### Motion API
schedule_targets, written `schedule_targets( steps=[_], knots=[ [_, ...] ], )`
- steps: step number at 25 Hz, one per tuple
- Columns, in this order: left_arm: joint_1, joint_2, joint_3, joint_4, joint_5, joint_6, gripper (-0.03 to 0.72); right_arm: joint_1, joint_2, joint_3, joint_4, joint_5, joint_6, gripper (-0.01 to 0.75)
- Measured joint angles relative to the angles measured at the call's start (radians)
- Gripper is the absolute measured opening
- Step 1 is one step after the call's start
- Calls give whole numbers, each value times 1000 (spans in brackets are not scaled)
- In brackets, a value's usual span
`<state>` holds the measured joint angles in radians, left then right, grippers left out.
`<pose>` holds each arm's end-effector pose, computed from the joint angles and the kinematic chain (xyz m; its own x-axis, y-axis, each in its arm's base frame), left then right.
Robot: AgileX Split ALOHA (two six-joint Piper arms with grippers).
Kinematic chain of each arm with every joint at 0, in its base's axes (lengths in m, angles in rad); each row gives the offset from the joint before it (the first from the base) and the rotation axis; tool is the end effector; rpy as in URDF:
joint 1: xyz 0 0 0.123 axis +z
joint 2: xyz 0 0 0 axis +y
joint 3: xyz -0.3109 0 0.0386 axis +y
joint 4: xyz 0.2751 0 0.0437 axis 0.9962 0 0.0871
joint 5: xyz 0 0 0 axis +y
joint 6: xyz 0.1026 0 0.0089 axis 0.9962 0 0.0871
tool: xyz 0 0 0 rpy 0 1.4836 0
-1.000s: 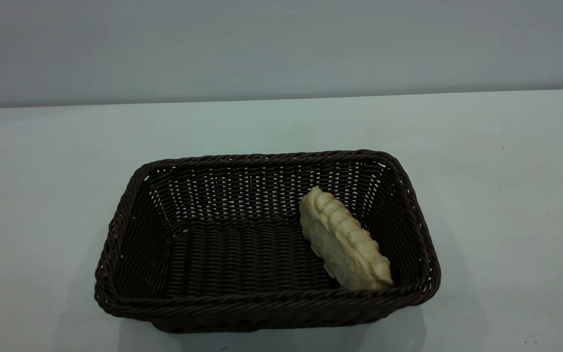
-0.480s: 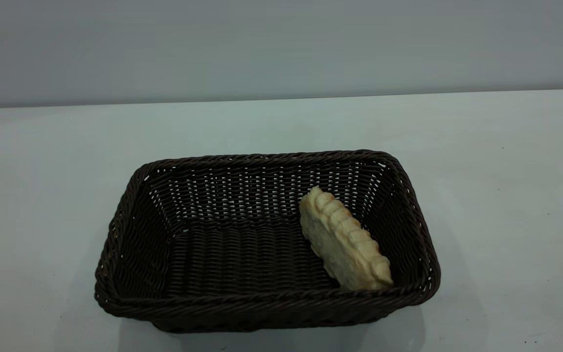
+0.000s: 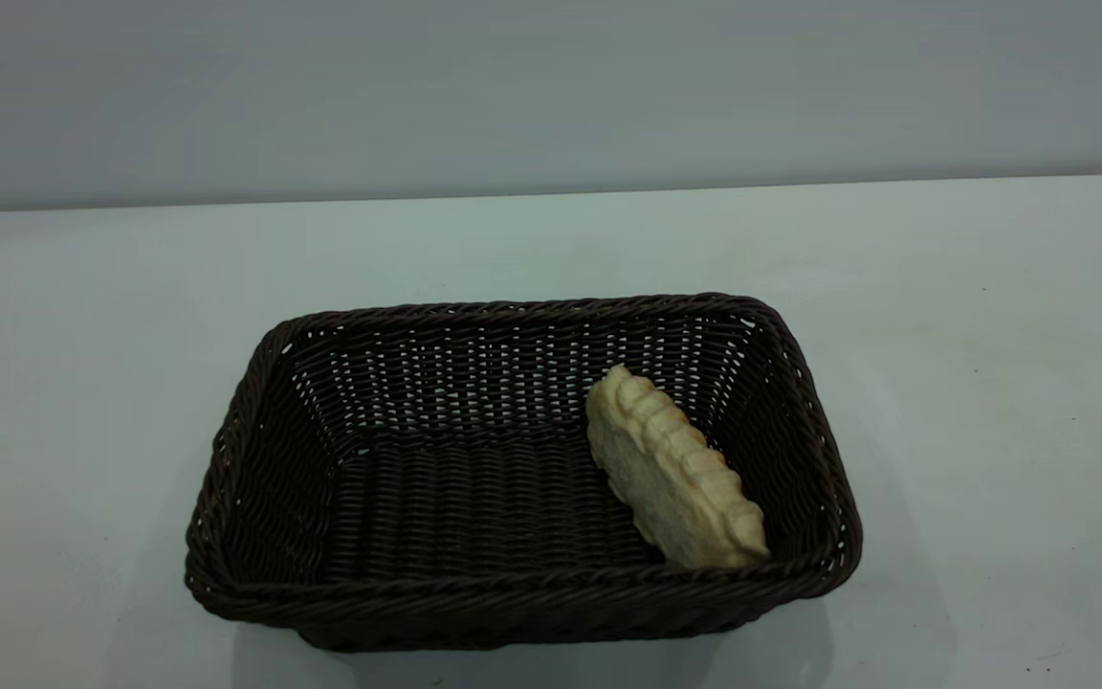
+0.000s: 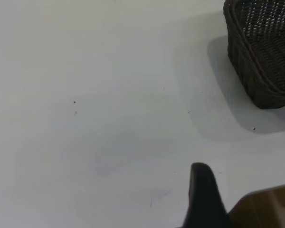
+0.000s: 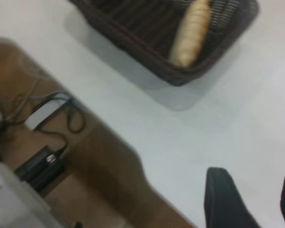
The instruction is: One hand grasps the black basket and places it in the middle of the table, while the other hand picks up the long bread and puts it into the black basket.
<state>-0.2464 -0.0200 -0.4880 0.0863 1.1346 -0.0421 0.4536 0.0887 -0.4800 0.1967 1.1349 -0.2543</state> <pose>-0.0023 0.0089 0.2747 -0.4979 0.1195 -0.8590 0.1753 0.9839 0.0352 0.0029 0.0217 0.2730 -0.4407 -0.4005 -0.8034 -0.6422 0.7660 -0.0296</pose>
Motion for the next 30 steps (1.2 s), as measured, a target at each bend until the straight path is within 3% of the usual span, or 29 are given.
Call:
schedule_targets(
  steps=[3, 9, 12, 16, 30],
  knots=[
    [37, 0, 0, 2, 0, 0, 531, -130, 0, 0, 0, 0, 0, 278],
    [187, 0, 0, 4, 0, 0, 531, -438, 0, 0, 0, 0, 0, 278],
    [222, 0, 0, 4, 0, 0, 531, -528, 0, 0, 0, 0, 0, 278],
    [224, 0, 0, 4, 0, 0, 531, -560, 0, 0, 1, 0, 0, 278],
    [224, 0, 0, 5, 0, 0, 531, -562, 0, 0, 1, 0, 0, 278]
  ],
)
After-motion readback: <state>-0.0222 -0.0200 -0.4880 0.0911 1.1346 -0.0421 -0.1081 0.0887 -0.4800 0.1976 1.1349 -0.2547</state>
